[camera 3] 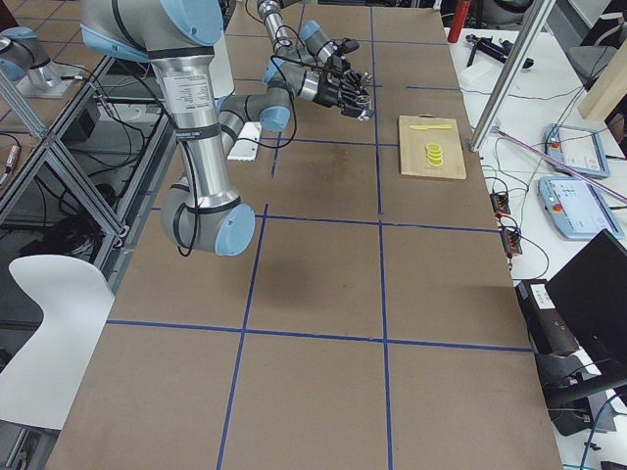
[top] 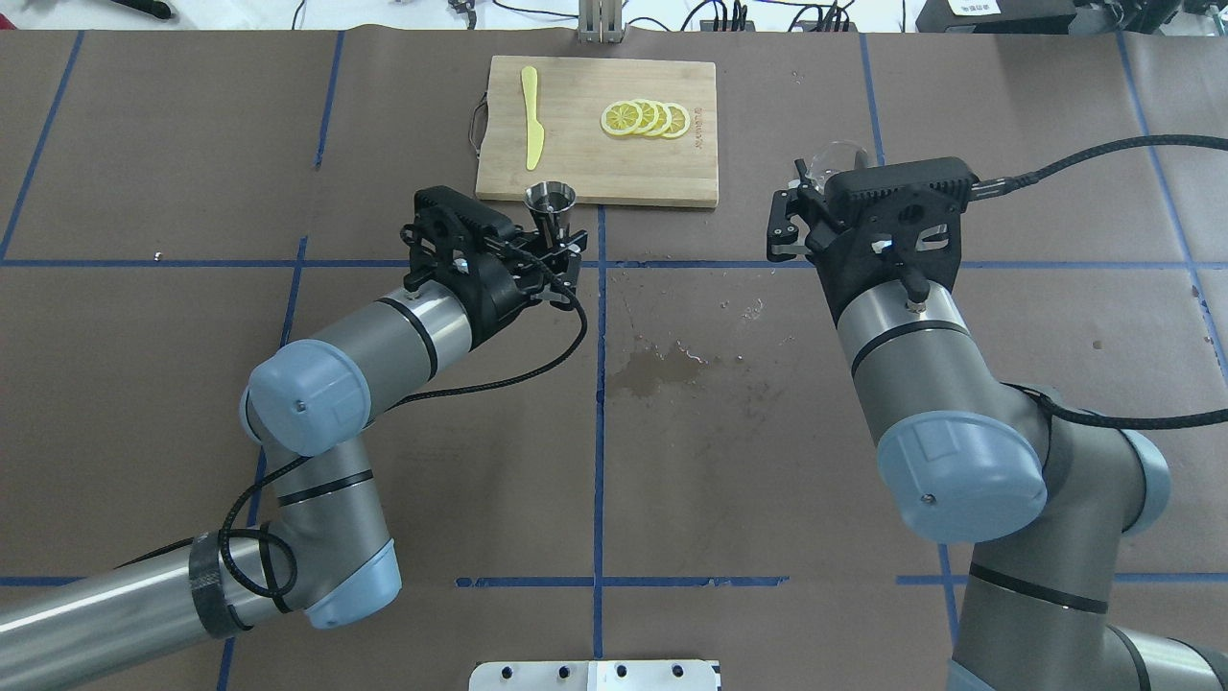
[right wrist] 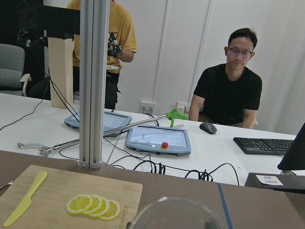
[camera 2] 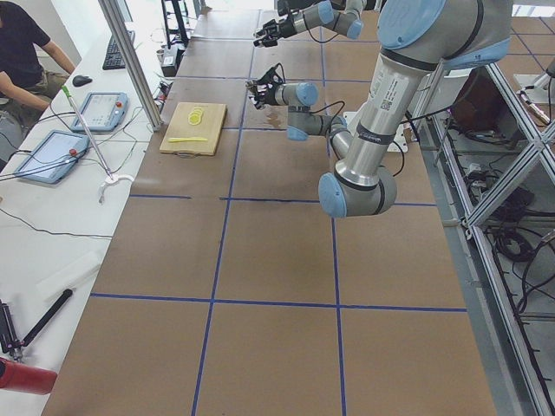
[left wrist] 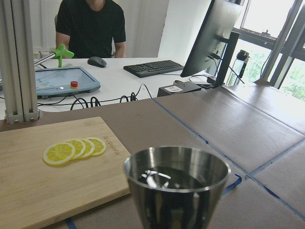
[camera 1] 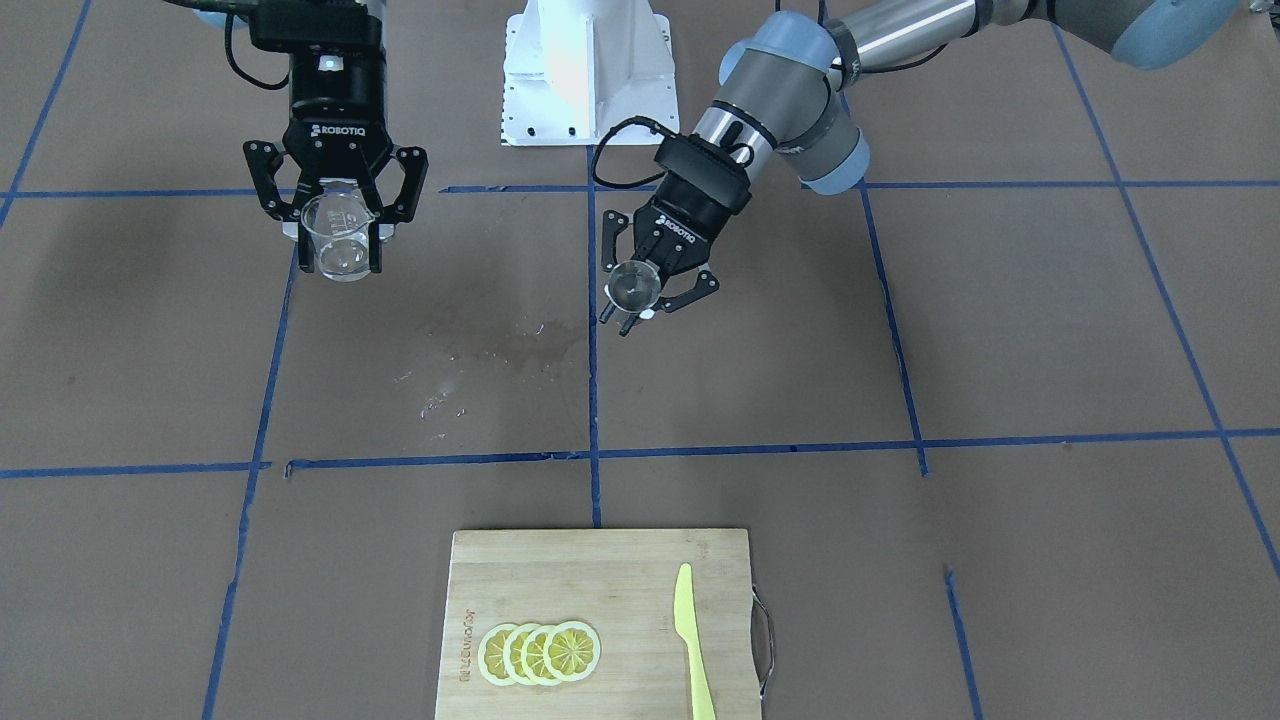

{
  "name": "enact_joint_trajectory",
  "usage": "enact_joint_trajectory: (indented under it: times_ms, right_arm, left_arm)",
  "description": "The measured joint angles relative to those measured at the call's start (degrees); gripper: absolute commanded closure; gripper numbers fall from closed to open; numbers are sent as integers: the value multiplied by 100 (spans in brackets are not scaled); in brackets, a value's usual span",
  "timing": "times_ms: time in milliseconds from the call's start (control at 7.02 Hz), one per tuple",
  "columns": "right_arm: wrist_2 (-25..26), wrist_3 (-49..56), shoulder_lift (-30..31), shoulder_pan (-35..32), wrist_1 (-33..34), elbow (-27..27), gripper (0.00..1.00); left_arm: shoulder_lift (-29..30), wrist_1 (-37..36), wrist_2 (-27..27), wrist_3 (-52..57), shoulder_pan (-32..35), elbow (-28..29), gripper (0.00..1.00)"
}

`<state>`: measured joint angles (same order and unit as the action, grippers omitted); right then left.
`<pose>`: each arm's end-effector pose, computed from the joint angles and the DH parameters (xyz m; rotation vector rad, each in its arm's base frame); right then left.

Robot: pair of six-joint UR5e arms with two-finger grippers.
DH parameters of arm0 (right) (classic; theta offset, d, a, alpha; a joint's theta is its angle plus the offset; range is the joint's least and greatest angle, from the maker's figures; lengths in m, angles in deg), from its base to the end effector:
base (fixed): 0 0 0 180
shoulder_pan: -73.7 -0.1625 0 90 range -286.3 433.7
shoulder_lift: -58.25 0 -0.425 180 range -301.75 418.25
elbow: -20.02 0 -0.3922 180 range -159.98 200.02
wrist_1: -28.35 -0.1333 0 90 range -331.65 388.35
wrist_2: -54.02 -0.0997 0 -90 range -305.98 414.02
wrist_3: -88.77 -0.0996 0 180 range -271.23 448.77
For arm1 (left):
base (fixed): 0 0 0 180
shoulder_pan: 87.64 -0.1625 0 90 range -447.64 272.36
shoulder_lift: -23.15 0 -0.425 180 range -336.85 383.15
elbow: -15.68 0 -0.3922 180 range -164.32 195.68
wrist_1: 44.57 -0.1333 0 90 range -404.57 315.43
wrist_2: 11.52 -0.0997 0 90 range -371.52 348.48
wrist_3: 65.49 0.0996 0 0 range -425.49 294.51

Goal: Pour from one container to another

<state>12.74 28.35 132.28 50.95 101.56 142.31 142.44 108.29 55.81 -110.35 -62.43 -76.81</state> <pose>-0.3619 -0.3775 0.2158 1.1413 -0.6186 0.3795 0.4922 -0.4215 0.2198 1.1769 1.1506 -0.0613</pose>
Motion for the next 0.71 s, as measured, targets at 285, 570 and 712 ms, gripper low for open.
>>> enact_joint_trajectory:
  times_ms: [285, 570, 712]
  right_arm:
    - [-480, -768, 310, -246, -3, 137, 100]
    - [-1053, -1010, 615, -318, 0, 239, 100]
    - [-1427, -1051, 736, -373, 4, 248, 100]
  left_arm:
    - [-667, 6, -777, -272, 5, -335, 100]
    - [-1242, 7, -1351, -925, 9, -519, 100]
    - [-1628, 7, -1700, -1102, 10, -676, 100]
